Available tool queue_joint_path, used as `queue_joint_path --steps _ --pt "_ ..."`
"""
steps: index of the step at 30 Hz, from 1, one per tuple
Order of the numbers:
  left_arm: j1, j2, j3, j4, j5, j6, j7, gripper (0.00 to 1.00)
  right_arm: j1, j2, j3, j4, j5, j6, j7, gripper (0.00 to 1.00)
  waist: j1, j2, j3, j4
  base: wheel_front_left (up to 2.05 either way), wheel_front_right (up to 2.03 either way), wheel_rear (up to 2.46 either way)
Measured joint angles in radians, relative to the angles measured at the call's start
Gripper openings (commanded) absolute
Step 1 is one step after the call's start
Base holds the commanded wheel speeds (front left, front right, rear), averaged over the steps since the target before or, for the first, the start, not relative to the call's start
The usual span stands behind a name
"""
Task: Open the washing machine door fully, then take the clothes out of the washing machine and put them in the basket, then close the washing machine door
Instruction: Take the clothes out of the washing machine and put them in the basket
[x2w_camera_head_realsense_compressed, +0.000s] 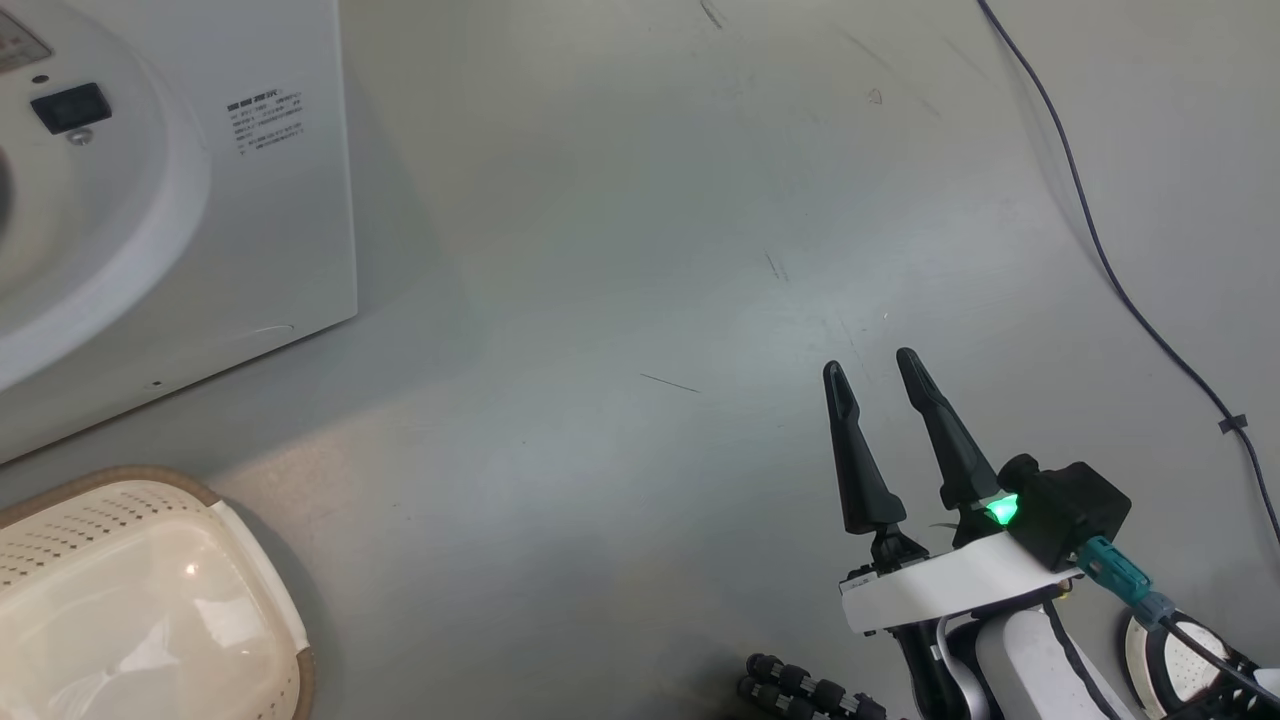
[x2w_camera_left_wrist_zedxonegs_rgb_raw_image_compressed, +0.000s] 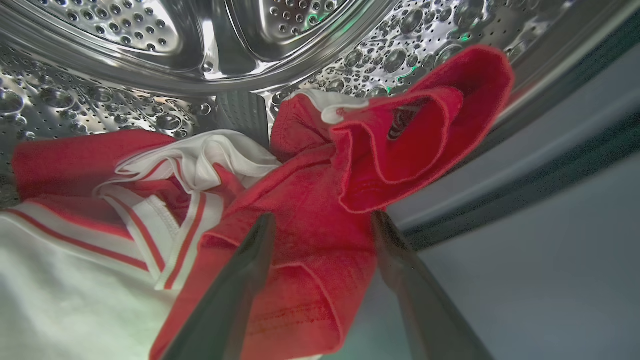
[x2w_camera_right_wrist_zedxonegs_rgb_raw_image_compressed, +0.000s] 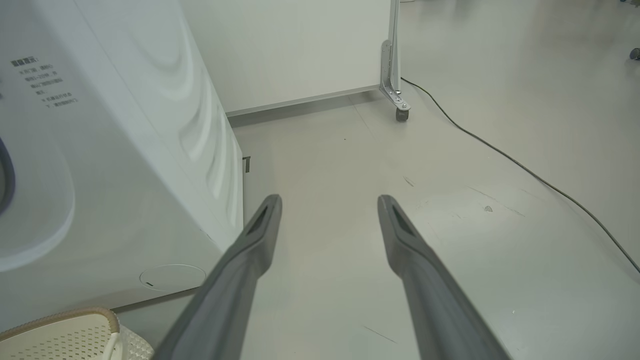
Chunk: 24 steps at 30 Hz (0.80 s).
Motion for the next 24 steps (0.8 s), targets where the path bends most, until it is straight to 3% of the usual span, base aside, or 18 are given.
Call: queue_joint_path --steps 24 --pt "-0.174 0.003 -0.058 0.165 0.034 0.027 0.068 1.0 -0.004 0.0 0.013 -0.024 0.007 -0.029 0.0 1.0 0.0 0.0 0.018 -0.001 0.0 0.0 0.0"
